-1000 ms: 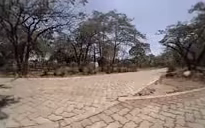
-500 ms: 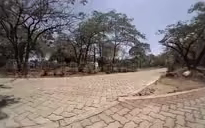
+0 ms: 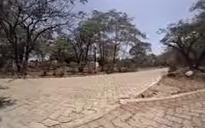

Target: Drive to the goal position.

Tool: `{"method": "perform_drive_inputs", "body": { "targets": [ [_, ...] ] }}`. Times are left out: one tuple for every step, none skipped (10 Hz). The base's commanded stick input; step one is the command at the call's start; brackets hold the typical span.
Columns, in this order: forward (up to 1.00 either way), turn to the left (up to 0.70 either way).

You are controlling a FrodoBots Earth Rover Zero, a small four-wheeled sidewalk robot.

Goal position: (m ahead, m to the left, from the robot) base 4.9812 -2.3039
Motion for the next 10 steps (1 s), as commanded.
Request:
{"method": "perform_drive_inputs", "body": {
  "targets": [
    [0.85, 0.00],
    [0.85, 0.00],
    [0.85, 0.00],
    [0.85, 0.00],
    [0.85, 0.00],
    [0.85, 0.00],
    [0.85, -0.01],
    [0.85, -0.06],
    [0.85, -0.30],
    [0.85, -0.30]
  ]
}}
